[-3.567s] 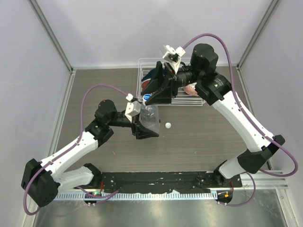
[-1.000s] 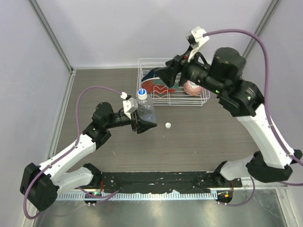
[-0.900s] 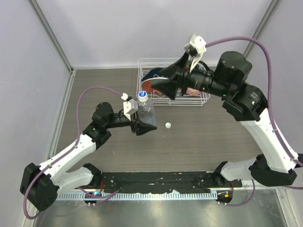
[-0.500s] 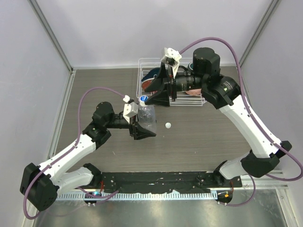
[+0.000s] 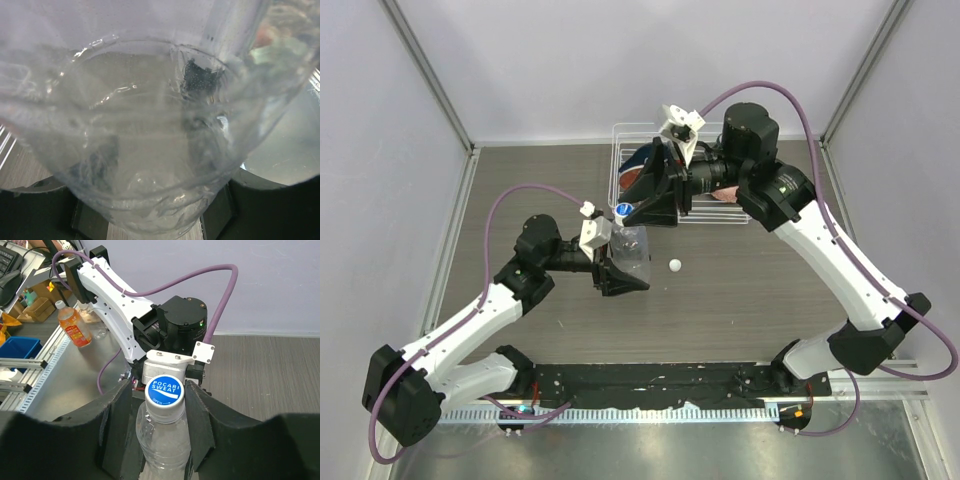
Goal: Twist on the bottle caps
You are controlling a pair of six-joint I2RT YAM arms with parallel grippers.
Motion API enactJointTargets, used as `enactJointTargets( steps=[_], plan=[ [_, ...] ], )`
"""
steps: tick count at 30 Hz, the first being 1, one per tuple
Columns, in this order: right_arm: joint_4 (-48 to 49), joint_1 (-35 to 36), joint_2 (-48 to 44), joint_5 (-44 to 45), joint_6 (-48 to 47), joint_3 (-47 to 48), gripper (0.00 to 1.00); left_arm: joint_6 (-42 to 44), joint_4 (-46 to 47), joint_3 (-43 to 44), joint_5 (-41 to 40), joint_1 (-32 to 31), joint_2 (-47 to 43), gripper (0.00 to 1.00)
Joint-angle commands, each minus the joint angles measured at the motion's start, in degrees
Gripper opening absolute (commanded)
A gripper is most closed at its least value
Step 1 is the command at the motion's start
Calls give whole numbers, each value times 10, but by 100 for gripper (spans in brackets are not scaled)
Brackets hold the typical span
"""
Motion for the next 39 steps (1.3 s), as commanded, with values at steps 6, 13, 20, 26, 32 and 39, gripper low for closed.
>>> enactJointTargets(
  steps=[6, 13, 20, 26, 32, 39],
  plan=[
    [52, -1, 3, -27, 28, -13, 45, -5, 15, 27, -3, 3, -2, 0],
    [64, -1, 6, -35, 40, -19, 25, -7, 15, 28, -16, 3, -2, 0],
    [42, -1, 1, 30, 34, -36, 1, -12, 32, 31, -60, 5, 3, 0],
    [-12, 27, -9, 227, 27, -45, 1, 5, 41, 26, -130, 7, 5, 0],
    [-62, 141, -5, 553, 26, -25, 1, 4, 45, 25, -148, 7, 5, 0],
    [-125, 254, 54, 885, 72, 36, 1, 9, 44, 22, -162, 8, 3, 0]
  ],
)
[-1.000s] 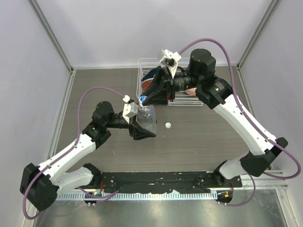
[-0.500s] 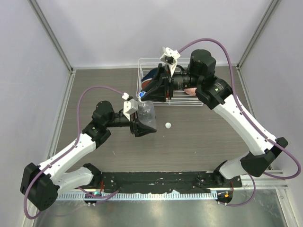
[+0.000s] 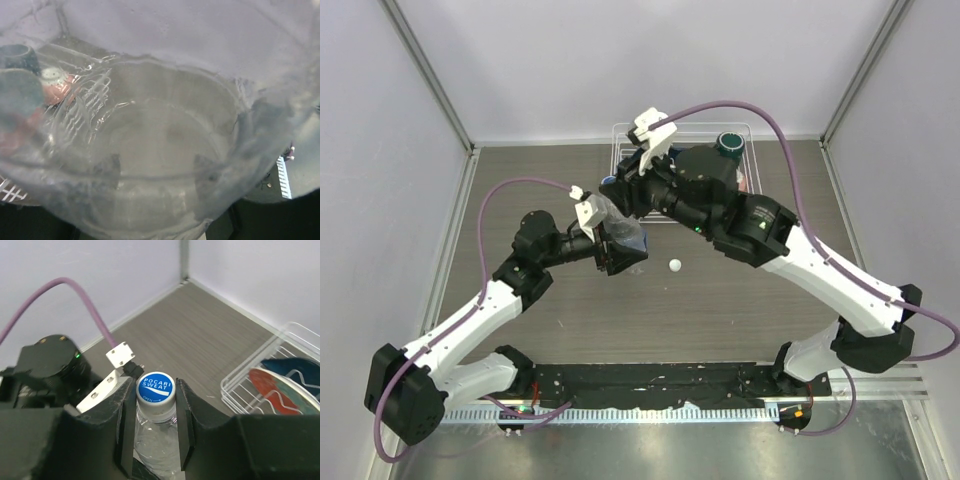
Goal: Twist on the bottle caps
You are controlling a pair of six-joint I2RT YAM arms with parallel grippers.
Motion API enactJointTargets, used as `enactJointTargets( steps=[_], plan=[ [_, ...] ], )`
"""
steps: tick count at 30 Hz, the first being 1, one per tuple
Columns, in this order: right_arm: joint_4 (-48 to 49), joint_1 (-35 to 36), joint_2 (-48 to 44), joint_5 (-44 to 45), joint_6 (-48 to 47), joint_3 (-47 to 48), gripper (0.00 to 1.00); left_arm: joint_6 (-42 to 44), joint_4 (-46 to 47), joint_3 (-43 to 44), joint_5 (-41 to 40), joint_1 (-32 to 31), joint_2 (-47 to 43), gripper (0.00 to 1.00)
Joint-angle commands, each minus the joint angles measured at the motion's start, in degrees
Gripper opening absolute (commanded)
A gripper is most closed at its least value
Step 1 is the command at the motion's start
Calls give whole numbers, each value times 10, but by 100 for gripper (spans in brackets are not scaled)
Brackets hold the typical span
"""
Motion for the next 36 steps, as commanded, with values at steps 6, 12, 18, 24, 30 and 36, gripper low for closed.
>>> enactJointTargets(
  steps=[6, 12, 18, 24, 30, 36],
  plan=[
    [-145, 111, 118, 441, 91, 91, 1, 29, 42, 14, -24, -8, -7, 0],
    [-152, 136, 160, 569, 106, 119, 1, 35, 43, 8, -36, -7, -8, 0],
    [-153, 153, 204, 606, 91, 171, 1, 37, 41, 3, -41, -7, -13, 0],
    [-146, 139, 173, 430, 76, 225, 42, 41, 38, -3, -45, -5, -19, 0],
    [-121, 36, 49, 93, 75, 203, 62, 39, 32, -5, -35, -1, -23, 0],
    [-112, -67, -5, -152, 7, 162, 69, 31, 29, -9, 8, 1, -27, 0]
  ],
)
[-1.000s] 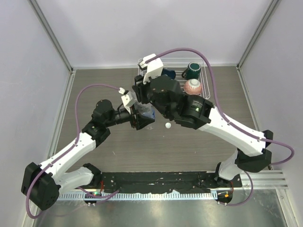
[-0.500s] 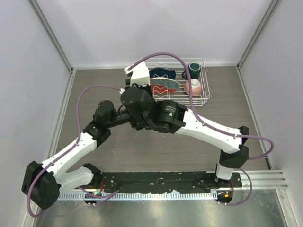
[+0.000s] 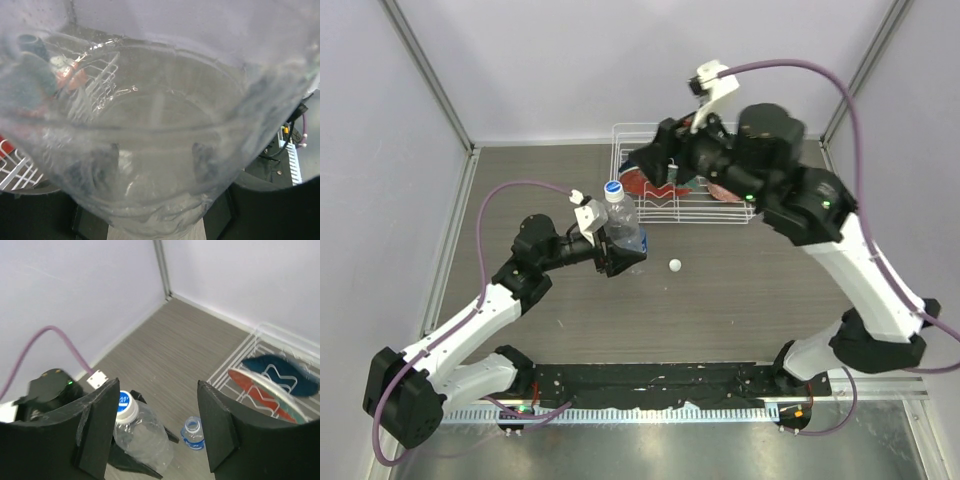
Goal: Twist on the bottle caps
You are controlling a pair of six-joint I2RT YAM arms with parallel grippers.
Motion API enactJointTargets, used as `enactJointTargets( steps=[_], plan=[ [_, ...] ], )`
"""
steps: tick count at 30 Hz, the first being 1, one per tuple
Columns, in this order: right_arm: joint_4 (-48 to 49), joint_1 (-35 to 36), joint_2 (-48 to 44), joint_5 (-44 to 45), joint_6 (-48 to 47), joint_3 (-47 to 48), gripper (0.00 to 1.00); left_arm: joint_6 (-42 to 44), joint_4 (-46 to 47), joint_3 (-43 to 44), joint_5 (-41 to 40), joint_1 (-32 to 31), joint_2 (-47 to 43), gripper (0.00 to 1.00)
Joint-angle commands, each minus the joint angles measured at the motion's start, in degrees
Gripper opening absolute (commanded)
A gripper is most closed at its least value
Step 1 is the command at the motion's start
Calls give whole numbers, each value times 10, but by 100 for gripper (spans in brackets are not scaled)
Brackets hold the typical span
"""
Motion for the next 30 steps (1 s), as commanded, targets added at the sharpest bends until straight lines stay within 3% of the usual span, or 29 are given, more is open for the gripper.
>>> enactJointTargets(
  steps=[1, 8, 14, 21, 30],
  plan=[
    [30, -46, -44, -287, -59, -20, 69, 3, 34, 6, 62, 0, -14, 0],
    [43, -114, -47, -542, -143, -75, 69, -6, 26, 15, 185, 1, -12, 0],
    [90, -158, -51, -698, -151, -111, 68, -13, 9, 25, 217, 1, -11, 0],
    [208, -177, -38, -788, -72, -163, 66, -13, 8, 27, 218, 1, -11, 0],
    [361, -177, -14, -821, 29, -204, 64, -13, 13, 28, 216, 1, -8, 0]
  ],
)
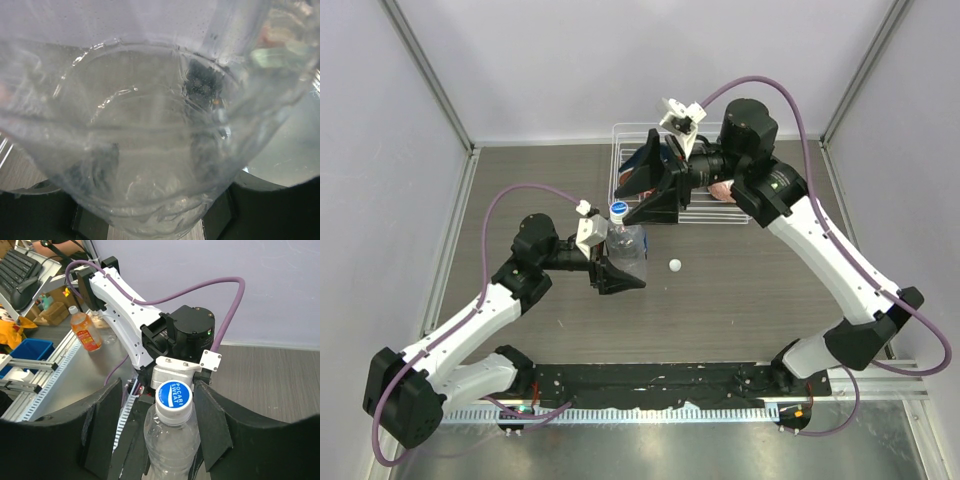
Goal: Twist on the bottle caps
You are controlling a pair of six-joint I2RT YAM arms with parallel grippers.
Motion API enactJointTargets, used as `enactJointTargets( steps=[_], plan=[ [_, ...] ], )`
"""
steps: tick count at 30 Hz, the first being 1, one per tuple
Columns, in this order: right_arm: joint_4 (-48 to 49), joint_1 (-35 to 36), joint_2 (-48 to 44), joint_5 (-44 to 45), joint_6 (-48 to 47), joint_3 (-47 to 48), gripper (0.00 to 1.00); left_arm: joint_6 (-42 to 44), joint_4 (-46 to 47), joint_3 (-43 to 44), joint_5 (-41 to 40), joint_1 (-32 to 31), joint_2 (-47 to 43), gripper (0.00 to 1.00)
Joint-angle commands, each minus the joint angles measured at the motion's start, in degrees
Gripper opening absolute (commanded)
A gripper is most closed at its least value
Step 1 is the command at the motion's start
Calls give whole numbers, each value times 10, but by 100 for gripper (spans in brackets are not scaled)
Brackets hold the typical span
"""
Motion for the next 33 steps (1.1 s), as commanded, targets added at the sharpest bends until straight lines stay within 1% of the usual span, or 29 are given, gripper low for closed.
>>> enactJointTargets(
  steps=[1, 8, 13, 22, 25, 28, 29, 31, 32, 33],
  plan=[
    [104, -1, 9, -36, 62, -10, 64, -5, 15, 23, 9, 1, -9, 0],
    [107, -1, 20, -36, 63, -13, 63, -5, 18, 23, 9, 1, -8, 0],
    [113, 0, 24, -42, 69, -20, 59, -8, 18, 24, 6, 1, -7, 0],
    [112, 0, 30, -40, 70, -32, 59, -11, 18, 29, 4, 1, -5, 0],
    [112, 0, 30, -43, 68, -33, 56, -11, 17, 31, 2, 1, -5, 0],
    [111, 0, 28, -46, 68, -36, 48, -11, 16, 31, -3, 1, -4, 0],
    [111, 1, 28, -47, 69, -38, 42, -12, 17, 32, -5, 1, -4, 0],
    [112, 2, 28, -47, 69, -39, 34, -11, 18, 32, -6, 1, -2, 0],
    [111, 3, 27, -48, 68, -39, 26, -12, 19, 32, -6, 1, -1, 0],
    [110, 4, 28, -47, 68, -39, 22, -12, 18, 32, -7, 1, -1, 0]
  ],
)
